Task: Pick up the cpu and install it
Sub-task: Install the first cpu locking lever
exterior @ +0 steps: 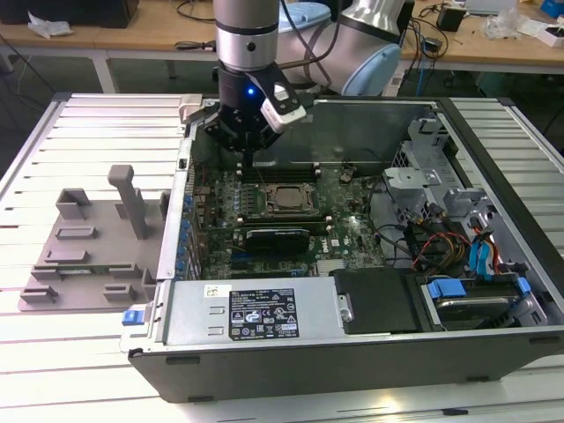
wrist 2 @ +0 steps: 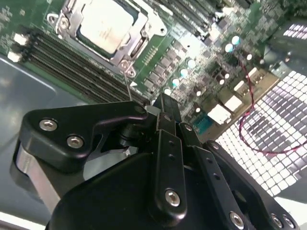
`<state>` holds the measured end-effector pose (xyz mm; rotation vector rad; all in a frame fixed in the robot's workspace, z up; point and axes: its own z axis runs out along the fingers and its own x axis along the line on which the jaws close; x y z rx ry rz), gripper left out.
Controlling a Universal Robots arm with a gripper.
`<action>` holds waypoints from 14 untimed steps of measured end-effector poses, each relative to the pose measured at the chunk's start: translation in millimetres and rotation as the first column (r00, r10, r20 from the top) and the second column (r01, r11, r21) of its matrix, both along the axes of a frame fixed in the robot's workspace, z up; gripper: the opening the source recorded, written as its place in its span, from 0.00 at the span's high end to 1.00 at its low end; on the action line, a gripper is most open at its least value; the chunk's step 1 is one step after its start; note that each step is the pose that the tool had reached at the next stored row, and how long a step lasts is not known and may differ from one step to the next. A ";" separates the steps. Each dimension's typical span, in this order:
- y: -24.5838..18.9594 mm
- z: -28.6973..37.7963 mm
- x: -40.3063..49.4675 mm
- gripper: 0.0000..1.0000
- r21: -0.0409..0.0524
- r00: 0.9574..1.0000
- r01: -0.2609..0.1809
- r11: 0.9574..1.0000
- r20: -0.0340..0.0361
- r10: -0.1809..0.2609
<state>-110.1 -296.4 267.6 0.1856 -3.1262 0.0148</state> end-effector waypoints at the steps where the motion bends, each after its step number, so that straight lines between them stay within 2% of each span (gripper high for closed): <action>1: 1.7 -0.3 -1.4 0.89 0.007 1.000 0.000 1.000 0.000 0.000; 2: 3.1 -0.8 -2.1 0.89 0.011 1.000 0.000 1.000 0.000 0.000; 3: 6.4 -2.0 -2.4 0.89 0.016 1.000 0.000 1.000 0.000 0.000; 5: 11.2 -3.2 -2.4 0.89 0.017 1.000 0.000 1.000 0.000 0.000; 6: 15.3 -4.2 -2.4 0.89 0.017 1.000 0.000 1.000 0.000 0.000; 14: 15.7 -4.3 3.7 0.89 0.018 1.000 0.000 1.000 0.000 0.000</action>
